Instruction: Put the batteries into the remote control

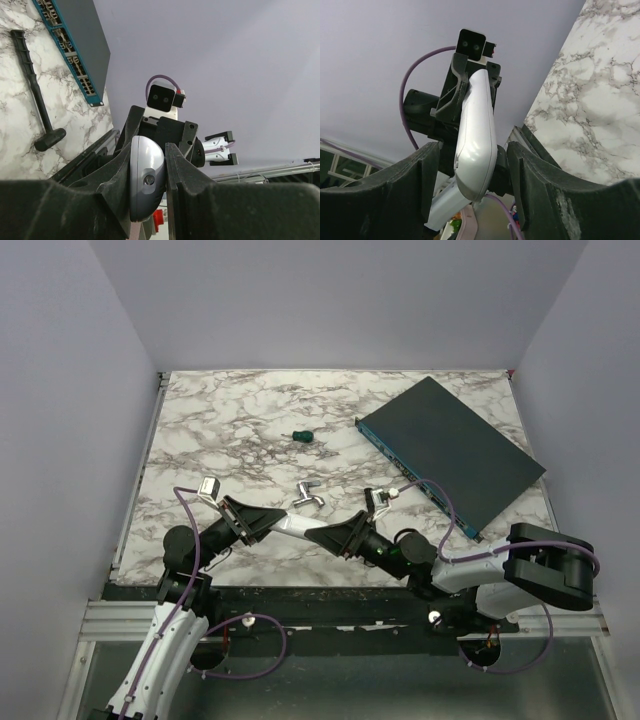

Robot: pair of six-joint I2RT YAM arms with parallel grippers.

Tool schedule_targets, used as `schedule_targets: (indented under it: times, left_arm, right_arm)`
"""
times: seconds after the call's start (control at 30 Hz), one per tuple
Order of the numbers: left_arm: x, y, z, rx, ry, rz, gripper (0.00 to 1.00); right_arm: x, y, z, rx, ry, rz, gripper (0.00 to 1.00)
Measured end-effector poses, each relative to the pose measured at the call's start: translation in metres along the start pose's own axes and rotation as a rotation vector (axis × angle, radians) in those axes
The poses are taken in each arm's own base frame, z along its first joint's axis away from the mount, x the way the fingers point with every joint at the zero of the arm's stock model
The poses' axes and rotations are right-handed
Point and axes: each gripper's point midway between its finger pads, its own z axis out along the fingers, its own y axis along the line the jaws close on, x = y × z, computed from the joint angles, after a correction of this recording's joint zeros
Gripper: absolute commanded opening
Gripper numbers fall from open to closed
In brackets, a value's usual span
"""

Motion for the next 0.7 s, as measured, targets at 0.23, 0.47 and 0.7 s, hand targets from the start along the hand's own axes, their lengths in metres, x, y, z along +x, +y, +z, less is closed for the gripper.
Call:
schedule_targets:
  times: [0.23, 0.47, 0.7]
  left_arm:
    - [0.0000, -0.0021, 0.0000, 0.009, 0.000, 0.007, 0.00]
    - [0.0001, -0.0038, -0.0002, 0.016, 0.000, 0.013, 0.00]
    - [0.0004, -0.0085, -0.0006, 0.043, -0.001, 0.034, 0.00]
  right_arm:
    - [-0.0032, 0.0063, -0.0001, -0.020, -0.011, 0.010, 0.60]
    - [-0.0055, 0.0099, -0.0003, -0.029, -0.018, 0.014, 0.48]
    - [-0.0055, 0.0098, -0.0003, -0.028, -0.018, 0.015, 0.38]
